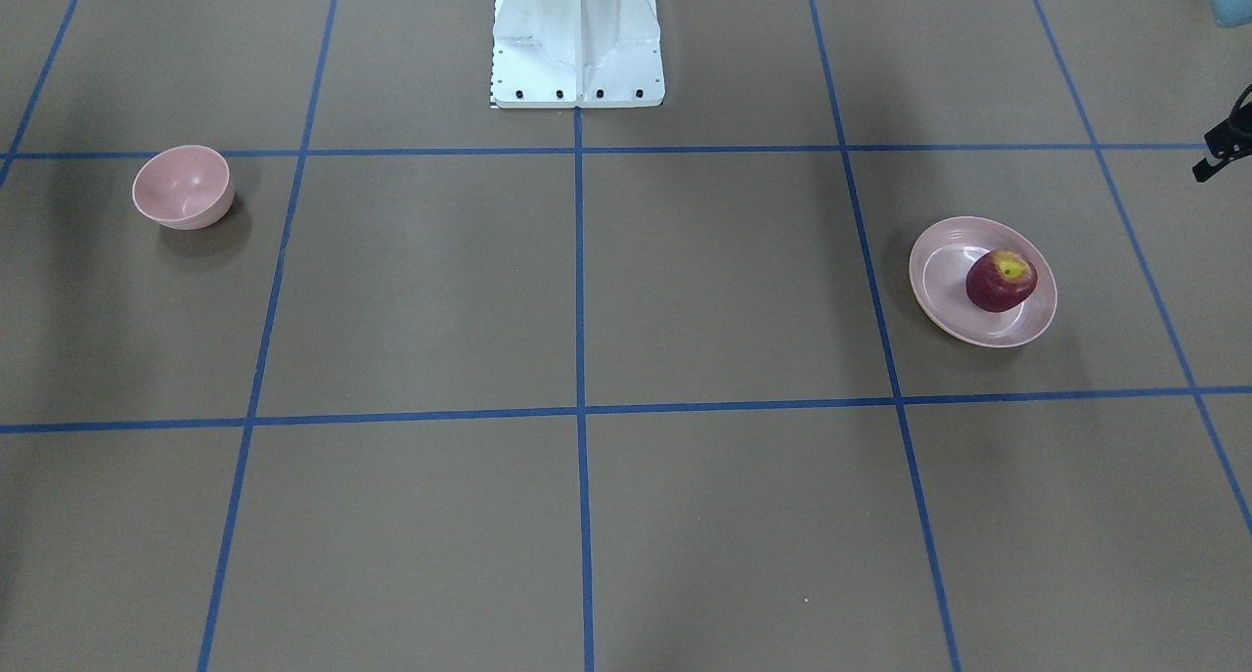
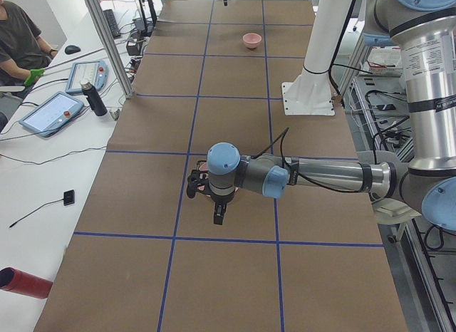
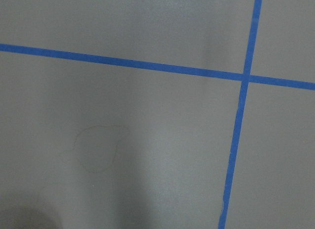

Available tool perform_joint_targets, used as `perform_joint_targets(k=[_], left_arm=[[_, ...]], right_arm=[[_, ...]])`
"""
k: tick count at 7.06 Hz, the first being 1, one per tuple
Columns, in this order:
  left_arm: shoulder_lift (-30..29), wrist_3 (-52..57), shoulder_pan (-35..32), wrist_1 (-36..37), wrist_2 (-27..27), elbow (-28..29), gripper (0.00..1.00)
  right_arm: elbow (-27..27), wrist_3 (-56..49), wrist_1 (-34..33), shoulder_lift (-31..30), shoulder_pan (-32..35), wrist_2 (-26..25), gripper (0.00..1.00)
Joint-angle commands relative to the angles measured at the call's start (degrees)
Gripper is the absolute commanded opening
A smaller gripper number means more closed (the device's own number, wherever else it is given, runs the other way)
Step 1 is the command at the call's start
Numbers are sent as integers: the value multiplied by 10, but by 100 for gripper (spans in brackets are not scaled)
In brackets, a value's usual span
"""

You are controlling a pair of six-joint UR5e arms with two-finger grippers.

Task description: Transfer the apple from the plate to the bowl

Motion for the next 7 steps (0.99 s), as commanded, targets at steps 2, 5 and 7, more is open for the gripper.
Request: perform_joint_targets(k=[2, 5, 7], left_arm=[[-1, -2, 1, -1, 0, -1, 98], [-5, 2, 3, -2, -6, -2, 98], [-6, 1, 3, -3, -6, -2, 98]], right_arm=[[10, -2, 1, 1, -2, -9, 100], [25, 51, 2, 1, -3, -16, 100], [29, 120, 4, 0, -5, 12, 100]])
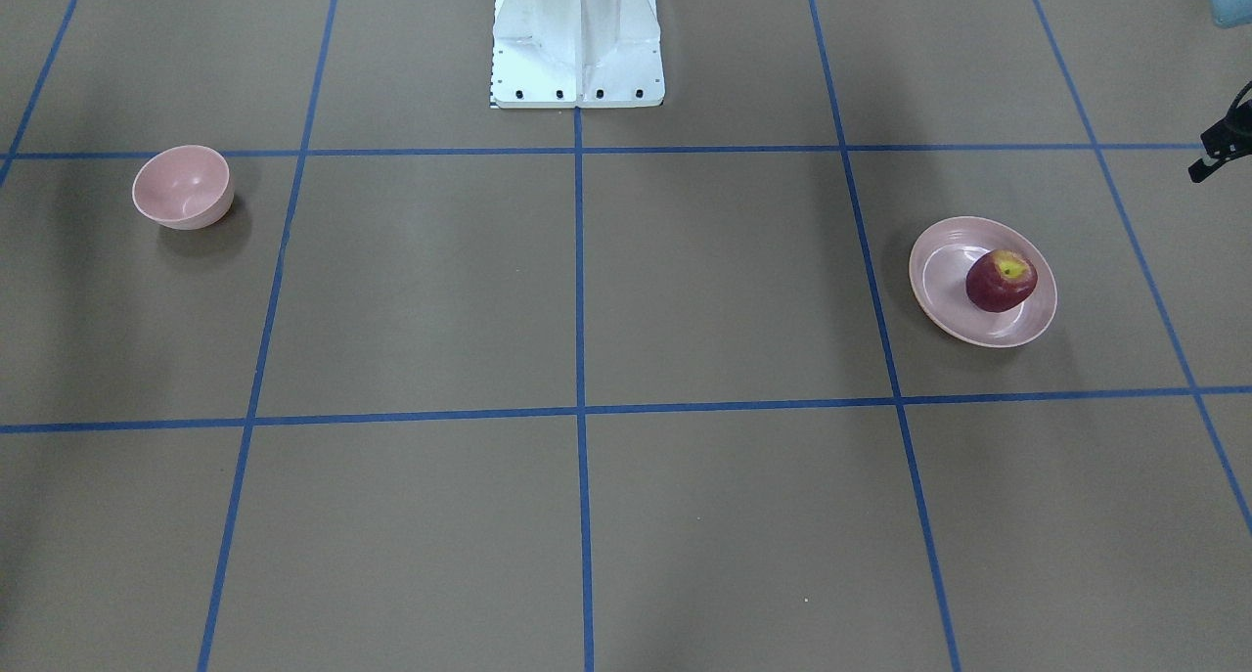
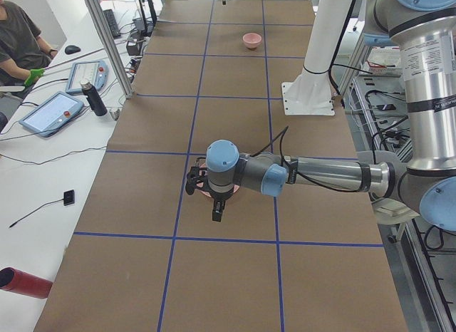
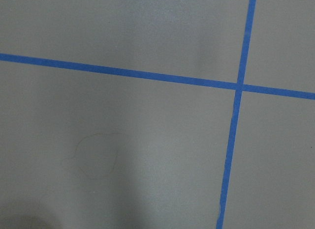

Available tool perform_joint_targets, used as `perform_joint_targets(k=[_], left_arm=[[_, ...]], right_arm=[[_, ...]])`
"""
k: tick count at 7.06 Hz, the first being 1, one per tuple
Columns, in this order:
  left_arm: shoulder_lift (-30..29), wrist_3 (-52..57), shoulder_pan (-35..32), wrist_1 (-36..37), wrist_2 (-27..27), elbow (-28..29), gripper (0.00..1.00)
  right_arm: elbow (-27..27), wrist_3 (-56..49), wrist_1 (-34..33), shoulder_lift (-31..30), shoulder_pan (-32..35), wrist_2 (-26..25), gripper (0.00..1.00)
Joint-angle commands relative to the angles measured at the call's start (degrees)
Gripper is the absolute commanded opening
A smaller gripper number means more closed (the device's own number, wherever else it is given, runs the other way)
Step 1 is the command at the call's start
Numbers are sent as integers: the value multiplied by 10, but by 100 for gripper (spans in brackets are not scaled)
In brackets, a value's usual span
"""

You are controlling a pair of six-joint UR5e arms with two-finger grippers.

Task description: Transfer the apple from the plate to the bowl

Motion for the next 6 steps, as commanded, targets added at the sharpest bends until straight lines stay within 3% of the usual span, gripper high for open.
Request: perform_joint_targets(k=[1, 2, 5, 6], left_arm=[[-1, -2, 0, -6, 0, -1, 98], [-1, -3, 0, -9, 1, 0, 98], [0, -4, 0, -12, 0, 1, 98], [0, -4, 0, -12, 0, 0, 98]], right_arm=[[23, 40, 32, -16, -17, 46, 100], [24, 60, 102, -34, -58, 42, 100], [53, 263, 294, -108, -187, 41, 100], [54, 268, 349, -129, -237, 31, 100]])
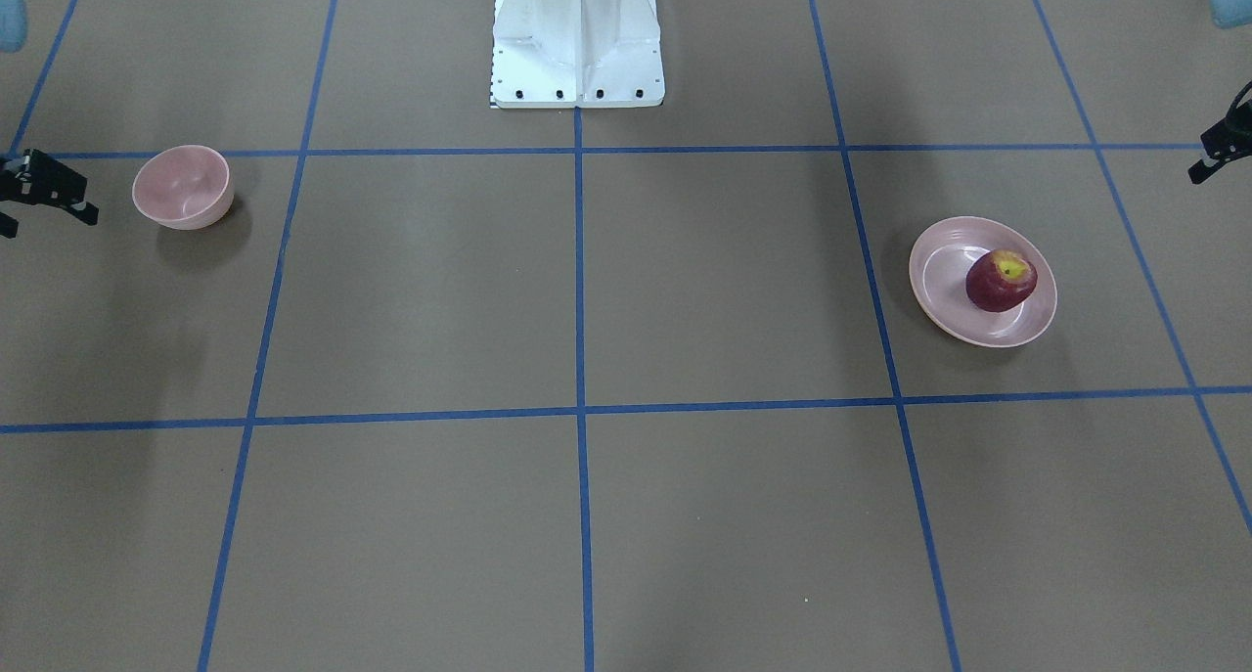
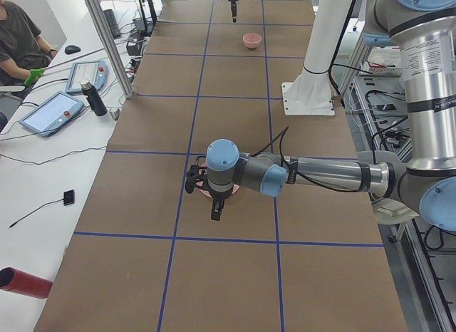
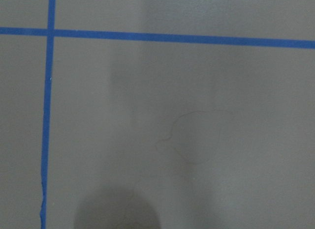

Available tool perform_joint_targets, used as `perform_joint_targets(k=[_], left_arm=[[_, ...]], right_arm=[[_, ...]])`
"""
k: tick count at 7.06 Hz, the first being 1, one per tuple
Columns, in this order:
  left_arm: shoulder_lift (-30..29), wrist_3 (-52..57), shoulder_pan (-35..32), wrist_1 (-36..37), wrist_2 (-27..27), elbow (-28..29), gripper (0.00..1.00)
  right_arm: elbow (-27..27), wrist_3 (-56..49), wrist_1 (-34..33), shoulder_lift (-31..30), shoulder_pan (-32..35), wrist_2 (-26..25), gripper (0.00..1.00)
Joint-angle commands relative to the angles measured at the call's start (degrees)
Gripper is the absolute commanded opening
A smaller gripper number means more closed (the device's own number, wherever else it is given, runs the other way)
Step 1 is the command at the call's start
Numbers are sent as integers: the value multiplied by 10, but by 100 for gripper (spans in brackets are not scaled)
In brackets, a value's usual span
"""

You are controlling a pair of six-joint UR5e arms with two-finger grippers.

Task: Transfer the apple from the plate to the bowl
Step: 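Lower the right gripper onto the rim of the small pink bowl and grasp it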

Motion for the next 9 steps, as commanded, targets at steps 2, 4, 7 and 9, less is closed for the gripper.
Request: perform_joint_targets(k=[2, 4, 7, 9], left_arm=[[-2, -1, 0, 0, 1, 2, 98], [-2, 0, 0, 0, 1, 3, 98], [-3, -1, 0, 1, 1, 5, 98], [-3, -1, 0, 1, 1, 5, 98]], right_arm=[[2, 32, 199, -125, -124, -101, 100], [-5, 33, 201, -121, -157, -109, 97], [-62, 35, 204, -68, -161, -110, 92], [-58, 71, 204, -68, -166, -109, 1]])
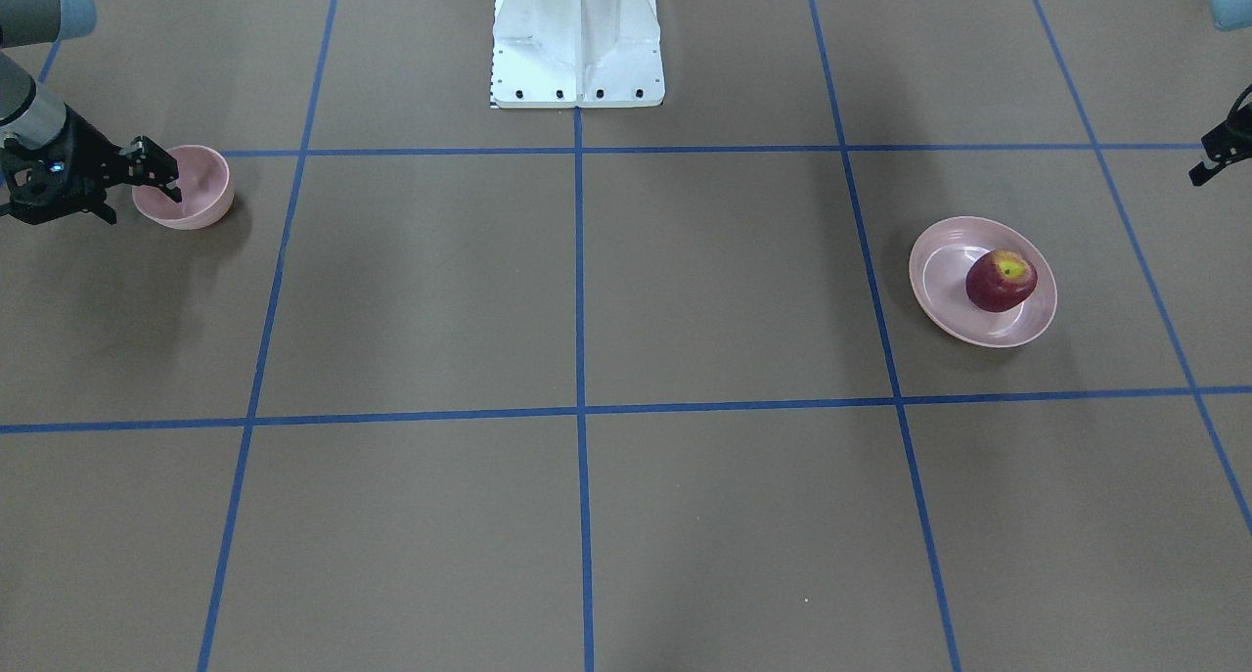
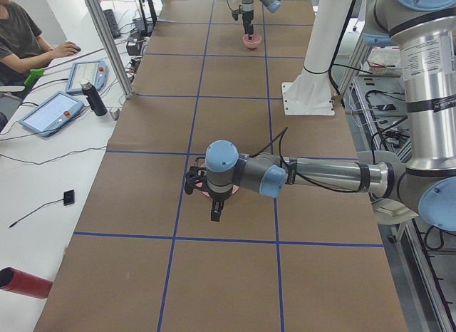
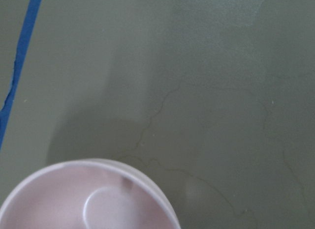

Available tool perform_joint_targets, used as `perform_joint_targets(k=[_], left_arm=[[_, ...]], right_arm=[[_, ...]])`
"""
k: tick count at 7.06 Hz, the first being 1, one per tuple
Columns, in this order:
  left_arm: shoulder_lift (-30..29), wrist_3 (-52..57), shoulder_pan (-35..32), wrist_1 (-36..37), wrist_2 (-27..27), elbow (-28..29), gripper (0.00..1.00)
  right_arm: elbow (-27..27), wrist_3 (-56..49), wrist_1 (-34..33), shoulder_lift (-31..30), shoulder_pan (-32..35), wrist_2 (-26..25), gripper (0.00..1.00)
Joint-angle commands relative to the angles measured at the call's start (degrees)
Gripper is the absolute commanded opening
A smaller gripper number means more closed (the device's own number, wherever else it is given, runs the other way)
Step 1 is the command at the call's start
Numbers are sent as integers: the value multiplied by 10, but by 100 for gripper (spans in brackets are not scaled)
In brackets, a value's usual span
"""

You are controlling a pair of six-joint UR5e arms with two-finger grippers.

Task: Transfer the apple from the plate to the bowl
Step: 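Lower the right gripper onto the rim of the small pink bowl and grasp it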

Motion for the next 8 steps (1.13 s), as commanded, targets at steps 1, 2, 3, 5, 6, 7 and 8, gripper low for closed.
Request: perform_joint_targets(k=[1, 2, 3, 5, 6, 7, 8], left_arm=[[0, 0, 0, 0, 0, -1, 98], [0, 0, 0, 0, 0, 0, 98], [0, -1, 0, 0, -1, 0, 98], [-1, 0, 0, 0, 0, 0, 98], [-8, -1, 1, -1, -1, -4, 98], [-40, -24, 8, 0, 0, -2, 98], [-69, -40, 39, 2, 5, 2, 98]], right_arm=[[2, 23, 0, 0, -5, -1, 0], [12, 25, 0, 0, -5, -2, 0], [22, 25, -1, -4, -2, -3, 0], [41, 26, -3, 2, -1, -4, 0], [37, 26, -16, 38, -1, -19, 0], [32, 35, -103, 120, -1, -37, 0], [30, 47, -265, 255, -1, -39, 0]])
